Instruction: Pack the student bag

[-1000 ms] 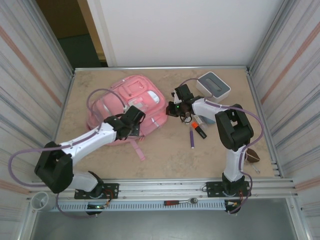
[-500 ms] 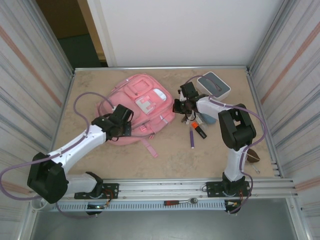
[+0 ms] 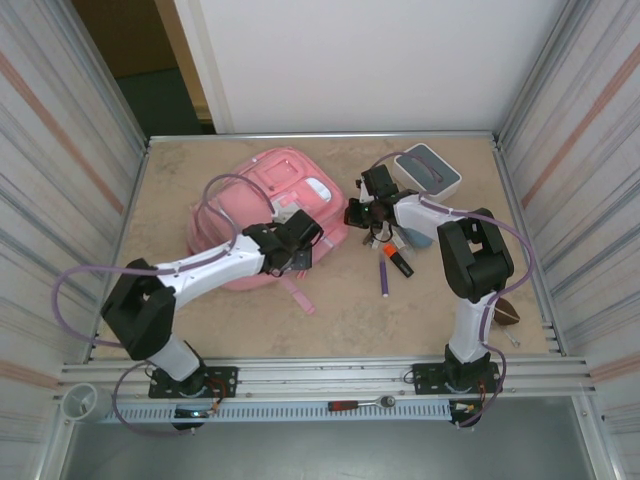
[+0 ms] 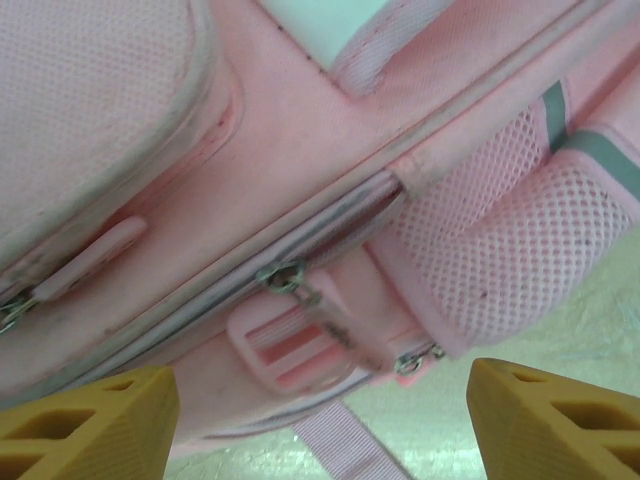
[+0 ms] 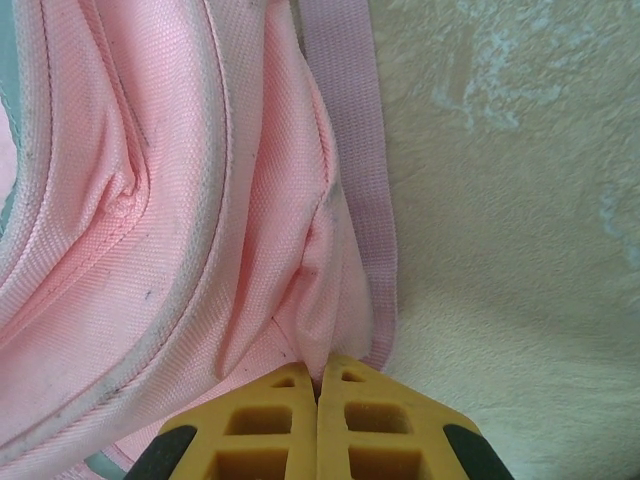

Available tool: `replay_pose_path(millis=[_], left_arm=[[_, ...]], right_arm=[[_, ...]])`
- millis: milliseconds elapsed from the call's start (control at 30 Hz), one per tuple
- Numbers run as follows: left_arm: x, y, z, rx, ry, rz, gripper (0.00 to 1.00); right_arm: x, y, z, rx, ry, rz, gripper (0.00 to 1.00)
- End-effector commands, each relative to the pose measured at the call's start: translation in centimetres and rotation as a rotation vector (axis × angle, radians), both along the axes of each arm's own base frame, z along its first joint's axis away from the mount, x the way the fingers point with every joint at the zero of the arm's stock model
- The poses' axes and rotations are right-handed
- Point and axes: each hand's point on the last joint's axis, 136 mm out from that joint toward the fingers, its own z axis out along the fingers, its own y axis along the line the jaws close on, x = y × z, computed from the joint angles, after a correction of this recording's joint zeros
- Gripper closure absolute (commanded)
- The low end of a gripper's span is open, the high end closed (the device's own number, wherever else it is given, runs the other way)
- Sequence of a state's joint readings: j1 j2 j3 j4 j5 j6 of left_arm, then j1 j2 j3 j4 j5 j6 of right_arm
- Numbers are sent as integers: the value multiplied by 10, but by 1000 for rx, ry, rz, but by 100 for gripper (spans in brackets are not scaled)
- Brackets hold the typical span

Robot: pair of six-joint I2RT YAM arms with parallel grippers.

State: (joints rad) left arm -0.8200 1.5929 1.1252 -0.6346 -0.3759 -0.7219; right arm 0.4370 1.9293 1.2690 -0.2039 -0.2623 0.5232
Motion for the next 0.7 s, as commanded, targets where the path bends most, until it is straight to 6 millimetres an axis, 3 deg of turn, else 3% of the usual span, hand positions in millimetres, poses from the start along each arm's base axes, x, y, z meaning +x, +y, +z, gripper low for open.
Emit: replay_pose_path(millis=[0, 133, 300, 500, 667], left_arm=[[8, 2, 2, 50, -22, 59, 23], [7, 8, -8, 123, -5, 79, 28], [6, 17, -16, 187, 3, 90, 42], [8, 20, -13, 212, -11, 79, 60], [7, 22, -8, 216, -20, 66, 69]], right_arm=[[-6, 16, 21, 68, -26, 29, 100], [-6, 17, 21, 71, -28, 30, 100], [-5, 16, 20, 70, -27, 30, 100], [-6, 16, 16, 68, -18, 30, 100], [-6, 16, 14, 67, -17, 30, 100]])
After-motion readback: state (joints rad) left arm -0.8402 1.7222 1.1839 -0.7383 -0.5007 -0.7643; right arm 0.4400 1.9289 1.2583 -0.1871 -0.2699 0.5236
